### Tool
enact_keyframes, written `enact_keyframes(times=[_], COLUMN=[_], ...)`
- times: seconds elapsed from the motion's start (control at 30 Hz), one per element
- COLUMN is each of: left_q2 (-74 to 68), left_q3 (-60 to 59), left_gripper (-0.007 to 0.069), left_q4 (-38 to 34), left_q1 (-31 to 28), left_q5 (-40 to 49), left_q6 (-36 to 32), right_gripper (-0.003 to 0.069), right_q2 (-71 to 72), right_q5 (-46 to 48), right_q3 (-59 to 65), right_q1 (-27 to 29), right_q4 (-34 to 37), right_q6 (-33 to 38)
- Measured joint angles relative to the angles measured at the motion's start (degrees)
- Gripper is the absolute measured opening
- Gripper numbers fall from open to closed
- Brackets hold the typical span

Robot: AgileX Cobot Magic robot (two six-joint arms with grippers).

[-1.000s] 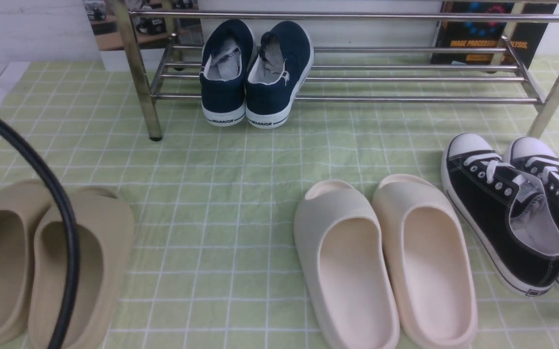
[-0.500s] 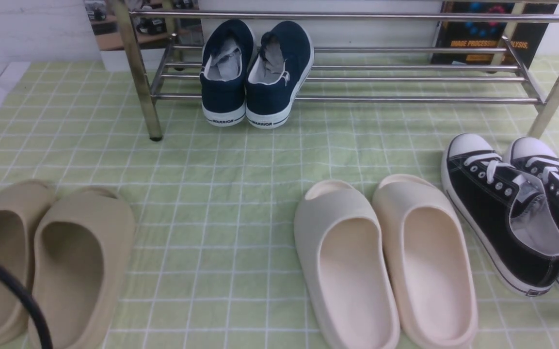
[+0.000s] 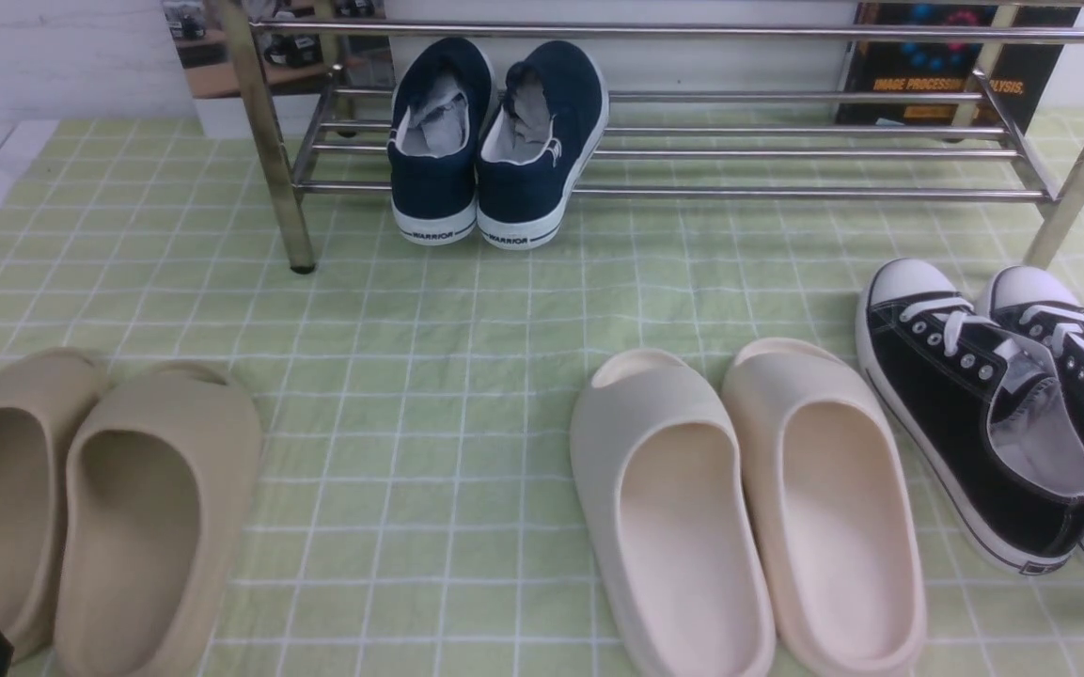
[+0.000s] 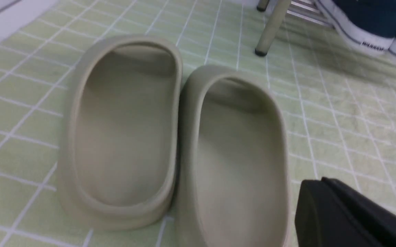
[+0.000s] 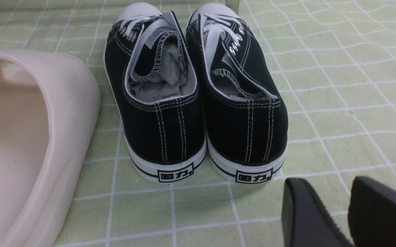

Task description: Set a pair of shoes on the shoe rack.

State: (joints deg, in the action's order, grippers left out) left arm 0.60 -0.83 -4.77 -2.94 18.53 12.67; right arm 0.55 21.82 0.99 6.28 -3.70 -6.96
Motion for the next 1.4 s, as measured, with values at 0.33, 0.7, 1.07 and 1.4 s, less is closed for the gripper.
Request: enact_keyframes(times=[0.33,0.7,1.07,1.4], left_q2=[0.0,0.0,0.0,0.0], left_q3=[-0.76,-0.76,-0.76,-0.76], left_gripper=[-0.0013,-0.0013,-0.0013,-0.0013], left_q4=[-2.89,1.79,0.66,0.42], left_q1=[1.63,9.4,1.9,1.54], left_q5=[-0.62,1.54,2.79,2.62], left_q6=[-7.4,-4.56,-6.39,-6.39], right_gripper=[0.0239,0.0239,0.0239,0.0239], right_q2=[0.0,0.0,0.0,0.0], right_q5=[0.0,0.0,0.0,0.0], right_q3=[0.0,0.0,0.0,0.0], right_q1=[0.0,0.0,0.0,0.0], right_q4=[0.0,0.0,0.0,0.0], right_q6=[0.0,0.0,0.0,0.0])
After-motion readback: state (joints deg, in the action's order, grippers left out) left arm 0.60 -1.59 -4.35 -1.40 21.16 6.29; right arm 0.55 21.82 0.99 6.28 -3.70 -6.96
